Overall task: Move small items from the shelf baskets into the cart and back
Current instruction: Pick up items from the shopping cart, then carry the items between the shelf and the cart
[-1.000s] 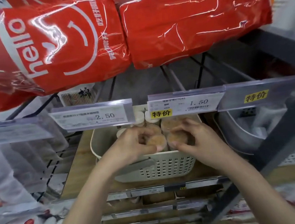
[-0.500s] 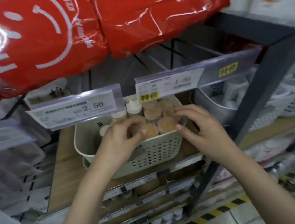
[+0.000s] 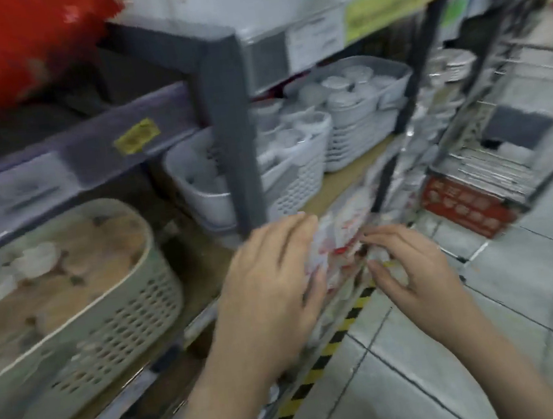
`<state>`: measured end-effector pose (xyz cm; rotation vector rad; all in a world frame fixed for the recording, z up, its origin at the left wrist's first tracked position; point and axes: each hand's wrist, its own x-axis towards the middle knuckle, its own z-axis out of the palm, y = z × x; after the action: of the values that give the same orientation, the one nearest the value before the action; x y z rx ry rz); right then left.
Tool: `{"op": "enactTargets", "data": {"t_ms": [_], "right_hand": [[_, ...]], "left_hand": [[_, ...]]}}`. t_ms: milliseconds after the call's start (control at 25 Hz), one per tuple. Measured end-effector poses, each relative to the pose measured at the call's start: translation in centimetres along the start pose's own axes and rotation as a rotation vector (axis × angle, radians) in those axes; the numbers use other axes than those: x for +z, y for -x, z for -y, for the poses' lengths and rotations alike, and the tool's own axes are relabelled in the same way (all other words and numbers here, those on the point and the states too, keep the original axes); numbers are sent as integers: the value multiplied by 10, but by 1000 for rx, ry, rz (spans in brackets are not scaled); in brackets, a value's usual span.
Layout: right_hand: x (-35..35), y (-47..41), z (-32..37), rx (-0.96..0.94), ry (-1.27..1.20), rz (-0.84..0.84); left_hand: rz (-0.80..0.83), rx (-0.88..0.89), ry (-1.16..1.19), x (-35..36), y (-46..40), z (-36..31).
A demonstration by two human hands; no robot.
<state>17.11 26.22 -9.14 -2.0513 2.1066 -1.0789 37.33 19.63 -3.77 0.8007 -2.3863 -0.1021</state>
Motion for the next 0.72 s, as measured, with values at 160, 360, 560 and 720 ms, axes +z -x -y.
{"op": "enactTargets", "data": {"t_ms": [160,360,560,720], "right_hand": [[-51,55,-99,272,96,-31],[-115,127,-218,645,191,26],[-142,159,-297,845,142,119],[-143,117,-357,833,70,163]], "left_hand": [[277,71,164,103,-56,-60],[514,-21,367,225,-116,-137],[693,-153,433,317,-148,-167],[774,-220,410,371,-191,-162]]}}
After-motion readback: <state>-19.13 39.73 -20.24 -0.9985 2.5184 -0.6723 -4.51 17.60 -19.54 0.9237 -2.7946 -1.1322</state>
